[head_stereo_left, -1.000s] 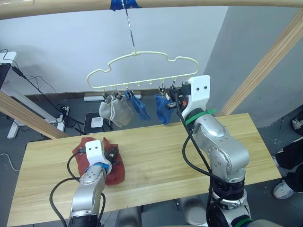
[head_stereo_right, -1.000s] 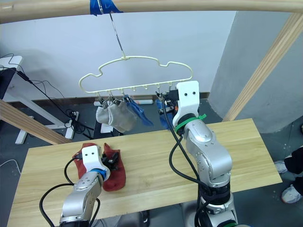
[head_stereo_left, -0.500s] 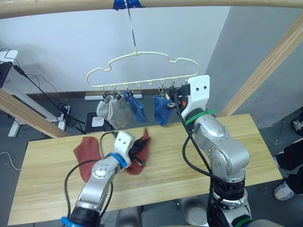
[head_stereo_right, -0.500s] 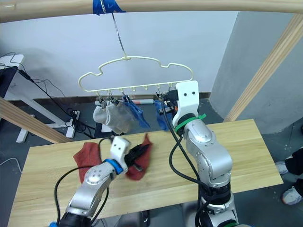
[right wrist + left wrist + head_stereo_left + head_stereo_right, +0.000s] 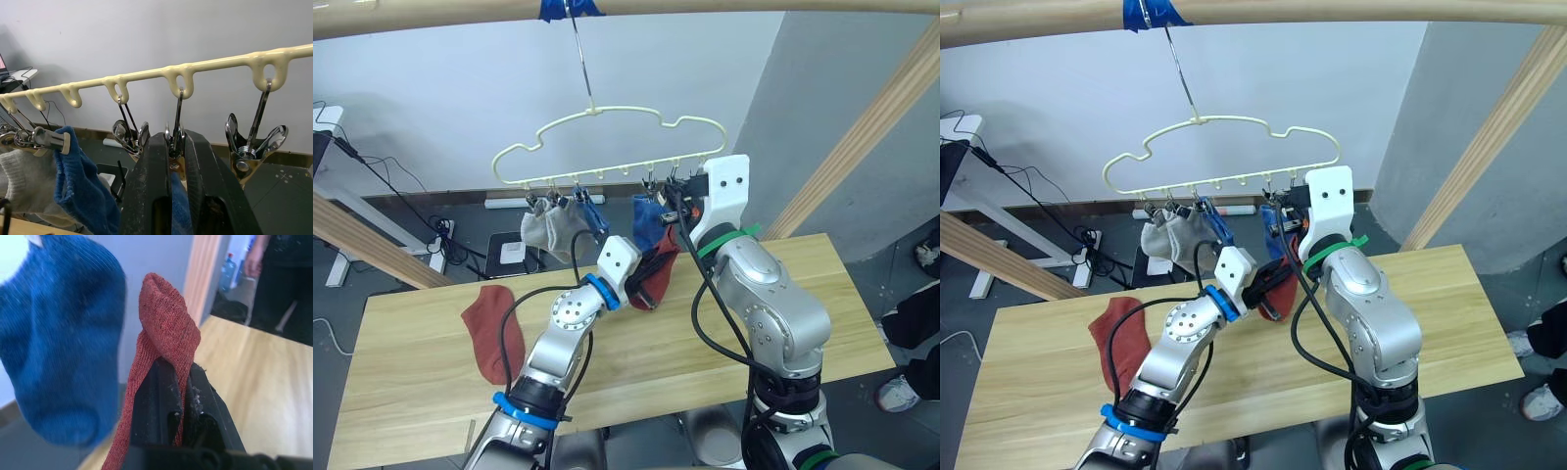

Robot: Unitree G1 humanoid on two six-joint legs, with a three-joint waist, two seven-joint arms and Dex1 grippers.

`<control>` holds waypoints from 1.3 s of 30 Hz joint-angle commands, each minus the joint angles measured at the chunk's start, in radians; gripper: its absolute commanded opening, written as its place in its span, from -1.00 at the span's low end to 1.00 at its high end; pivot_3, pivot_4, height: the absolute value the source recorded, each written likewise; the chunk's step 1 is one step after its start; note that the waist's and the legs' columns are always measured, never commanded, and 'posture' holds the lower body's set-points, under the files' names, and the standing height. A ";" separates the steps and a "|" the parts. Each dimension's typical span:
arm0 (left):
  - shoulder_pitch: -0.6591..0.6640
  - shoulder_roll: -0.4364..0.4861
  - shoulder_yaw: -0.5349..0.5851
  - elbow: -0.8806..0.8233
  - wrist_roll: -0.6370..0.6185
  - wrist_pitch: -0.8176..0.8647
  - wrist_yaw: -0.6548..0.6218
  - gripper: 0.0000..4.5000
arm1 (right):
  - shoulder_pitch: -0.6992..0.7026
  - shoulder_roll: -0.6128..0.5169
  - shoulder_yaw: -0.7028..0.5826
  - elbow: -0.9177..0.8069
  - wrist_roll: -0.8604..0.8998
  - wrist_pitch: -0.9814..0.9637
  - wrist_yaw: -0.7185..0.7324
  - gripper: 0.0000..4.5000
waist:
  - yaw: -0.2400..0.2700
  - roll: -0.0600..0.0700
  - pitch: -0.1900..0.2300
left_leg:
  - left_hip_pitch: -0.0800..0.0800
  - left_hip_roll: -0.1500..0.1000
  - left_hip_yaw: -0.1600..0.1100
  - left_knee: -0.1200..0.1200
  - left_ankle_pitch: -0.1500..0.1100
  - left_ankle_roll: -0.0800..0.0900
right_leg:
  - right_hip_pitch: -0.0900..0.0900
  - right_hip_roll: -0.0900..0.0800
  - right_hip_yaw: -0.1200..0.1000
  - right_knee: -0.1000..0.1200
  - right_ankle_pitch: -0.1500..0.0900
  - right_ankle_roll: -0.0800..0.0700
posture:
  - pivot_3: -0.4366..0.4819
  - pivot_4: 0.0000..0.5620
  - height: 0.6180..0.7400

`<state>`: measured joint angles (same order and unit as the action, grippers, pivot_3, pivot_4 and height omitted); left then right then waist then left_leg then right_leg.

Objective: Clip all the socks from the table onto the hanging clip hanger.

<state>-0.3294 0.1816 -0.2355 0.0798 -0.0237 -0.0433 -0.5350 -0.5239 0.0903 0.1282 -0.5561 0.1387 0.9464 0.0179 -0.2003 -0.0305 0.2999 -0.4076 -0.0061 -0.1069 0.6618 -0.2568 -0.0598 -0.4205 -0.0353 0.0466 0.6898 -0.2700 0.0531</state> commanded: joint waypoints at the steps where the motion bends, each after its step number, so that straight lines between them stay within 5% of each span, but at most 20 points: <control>1: -0.037 -0.024 0.003 0.033 0.031 -0.056 0.049 -1.00 | -0.015 0.002 -0.001 -0.052 0.006 -0.012 -0.004 -0.96 | 0.000 0.000 0.000 | 0.000 0.000 0.000 0.000 0.000 0.000 | 0.000 0.000 0.000 0.000 0.000 0.000 | -0.77 -0.09 1.00; 39: -0.135 -0.051 0.028 0.112 0.065 -0.151 0.146 -1.00 | -0.004 -0.020 0.008 -0.052 -0.005 0.003 -0.032 -0.96 | -0.012 0.000 0.000 | -0.001 0.000 0.000 0.000 0.000 0.000 | 0.000 0.000 0.000 -0.001 0.000 0.000 | -0.78 -0.10 1.00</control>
<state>-0.4497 0.1370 -0.2215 0.2063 0.0458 -0.1820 -0.4001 -0.5240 0.0642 0.1327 -0.5620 0.1351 0.9508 -0.0061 -0.2118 -0.0305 0.2999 -0.4083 -0.0061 -0.1073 0.6618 -0.2568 -0.0598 -0.4206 -0.0353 0.0463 0.6892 -0.2699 0.0533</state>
